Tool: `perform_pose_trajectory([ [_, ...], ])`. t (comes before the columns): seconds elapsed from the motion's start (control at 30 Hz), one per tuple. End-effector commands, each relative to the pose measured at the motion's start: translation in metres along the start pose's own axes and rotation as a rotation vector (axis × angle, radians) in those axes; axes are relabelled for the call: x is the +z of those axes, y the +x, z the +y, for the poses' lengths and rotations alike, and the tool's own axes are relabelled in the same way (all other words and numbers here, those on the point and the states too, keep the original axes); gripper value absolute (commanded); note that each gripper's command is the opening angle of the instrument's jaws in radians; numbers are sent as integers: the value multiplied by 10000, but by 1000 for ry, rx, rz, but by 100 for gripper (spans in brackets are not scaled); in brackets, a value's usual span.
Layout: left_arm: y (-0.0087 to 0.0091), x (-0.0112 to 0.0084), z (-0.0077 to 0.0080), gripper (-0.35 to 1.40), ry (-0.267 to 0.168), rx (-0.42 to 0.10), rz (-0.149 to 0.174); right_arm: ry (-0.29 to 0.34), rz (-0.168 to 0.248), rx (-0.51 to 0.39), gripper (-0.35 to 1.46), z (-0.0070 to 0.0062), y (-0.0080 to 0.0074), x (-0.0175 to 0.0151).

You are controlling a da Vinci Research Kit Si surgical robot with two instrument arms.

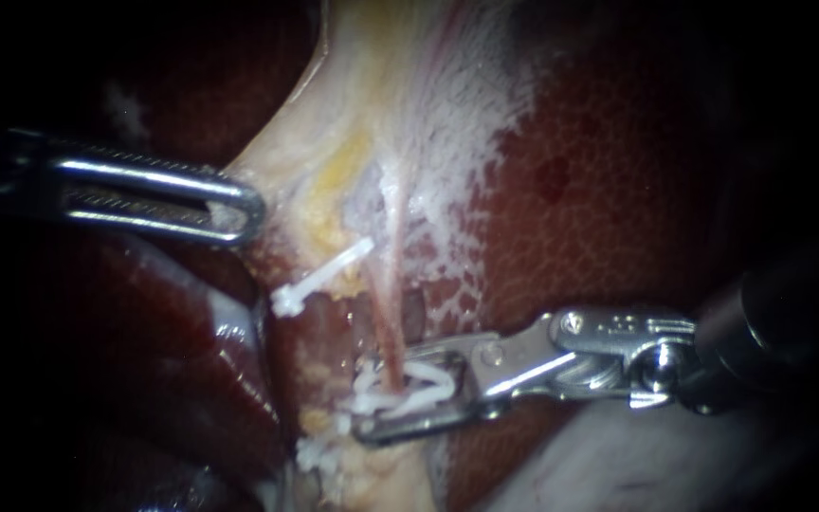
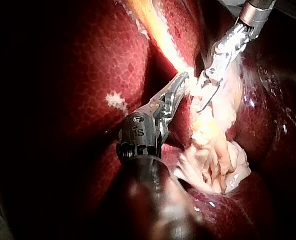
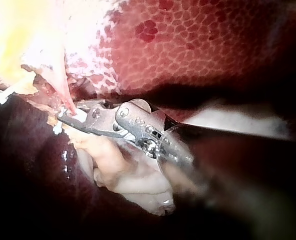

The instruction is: Clipping second clip right tube

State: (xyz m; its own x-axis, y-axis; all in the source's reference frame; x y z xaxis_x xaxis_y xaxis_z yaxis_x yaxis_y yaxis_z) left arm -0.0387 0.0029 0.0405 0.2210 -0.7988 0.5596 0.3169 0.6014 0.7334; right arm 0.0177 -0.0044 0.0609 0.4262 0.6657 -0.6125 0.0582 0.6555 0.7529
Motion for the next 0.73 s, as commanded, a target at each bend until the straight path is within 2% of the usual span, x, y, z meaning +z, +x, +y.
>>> perform_pose_trajectory([
  [0.03, 0, 0, 0, -35, -1, -1, 0, -1, 0, -3, -35, 2, -2, -1],
  [0.2, 0, 0, 0, -35, -1, -1, 0, 1, 2, -7, -35, 4, -8, -4],
  [0.73, 0, 1, 0, -35, -1, -1, 0, 1, 2, -8, -35, 4, -9, -3],
])
